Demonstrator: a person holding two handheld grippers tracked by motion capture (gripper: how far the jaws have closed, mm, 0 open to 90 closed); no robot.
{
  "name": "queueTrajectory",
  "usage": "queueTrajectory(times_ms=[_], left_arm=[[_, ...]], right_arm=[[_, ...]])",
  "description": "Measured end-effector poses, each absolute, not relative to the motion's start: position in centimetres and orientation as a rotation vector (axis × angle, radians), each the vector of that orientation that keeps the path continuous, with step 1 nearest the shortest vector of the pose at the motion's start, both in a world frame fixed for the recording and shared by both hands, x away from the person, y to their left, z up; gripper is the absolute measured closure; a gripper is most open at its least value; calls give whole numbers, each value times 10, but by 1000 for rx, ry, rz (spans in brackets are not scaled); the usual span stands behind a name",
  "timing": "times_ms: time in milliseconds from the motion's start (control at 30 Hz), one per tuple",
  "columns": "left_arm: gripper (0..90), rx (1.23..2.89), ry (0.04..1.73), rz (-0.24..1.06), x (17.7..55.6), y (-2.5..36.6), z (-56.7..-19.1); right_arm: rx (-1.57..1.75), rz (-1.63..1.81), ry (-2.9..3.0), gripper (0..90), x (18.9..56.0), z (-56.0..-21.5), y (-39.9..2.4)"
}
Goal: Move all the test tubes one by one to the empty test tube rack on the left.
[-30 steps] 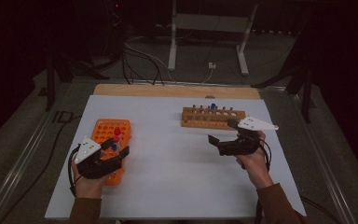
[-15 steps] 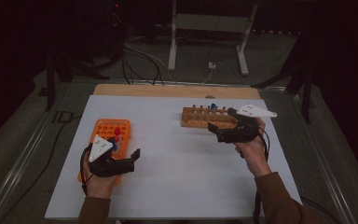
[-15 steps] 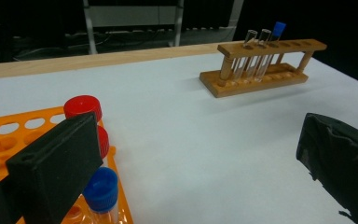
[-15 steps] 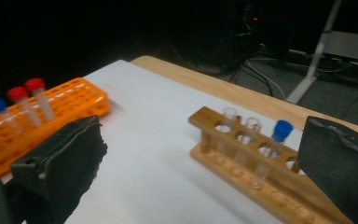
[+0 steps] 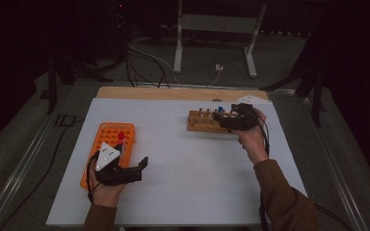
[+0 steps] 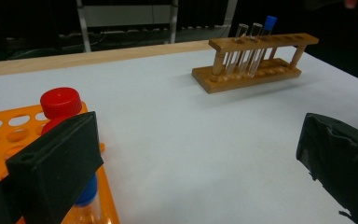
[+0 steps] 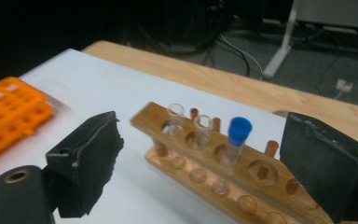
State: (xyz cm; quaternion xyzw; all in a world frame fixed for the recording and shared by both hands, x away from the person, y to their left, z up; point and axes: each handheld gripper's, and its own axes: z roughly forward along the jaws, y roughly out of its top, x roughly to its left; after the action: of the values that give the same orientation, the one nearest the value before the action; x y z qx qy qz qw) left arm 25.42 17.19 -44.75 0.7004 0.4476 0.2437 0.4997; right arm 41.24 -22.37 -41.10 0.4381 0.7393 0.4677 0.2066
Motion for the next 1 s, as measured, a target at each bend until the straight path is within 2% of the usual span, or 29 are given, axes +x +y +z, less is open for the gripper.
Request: queueTrajectory(times_ms=[100, 167, 233, 333, 733, 1000], left_arm=[[5, 1675, 1067, 591, 252, 173, -444], [5, 1669, 1056, 591, 251, 173, -442], [6, 1664, 1049, 590, 250, 172, -442], [6, 1668, 1040, 584, 250, 170, -442], [6, 1678, 1018, 568, 248, 165, -444], [6, 1686, 1014, 562, 248, 163, -445]], right_arm=[[1251, 1270, 2048, 222, 422, -415, -223], [1260, 1245, 2034, 366, 427, -418, -223], [1269, 1216, 2025, 460, 432, -424, -224], [1294, 1208, 2018, 543, 439, -432, -225], [1303, 1156, 2037, 736, 453, -451, -215], [1269, 1131, 2046, 756, 451, -454, -206]])
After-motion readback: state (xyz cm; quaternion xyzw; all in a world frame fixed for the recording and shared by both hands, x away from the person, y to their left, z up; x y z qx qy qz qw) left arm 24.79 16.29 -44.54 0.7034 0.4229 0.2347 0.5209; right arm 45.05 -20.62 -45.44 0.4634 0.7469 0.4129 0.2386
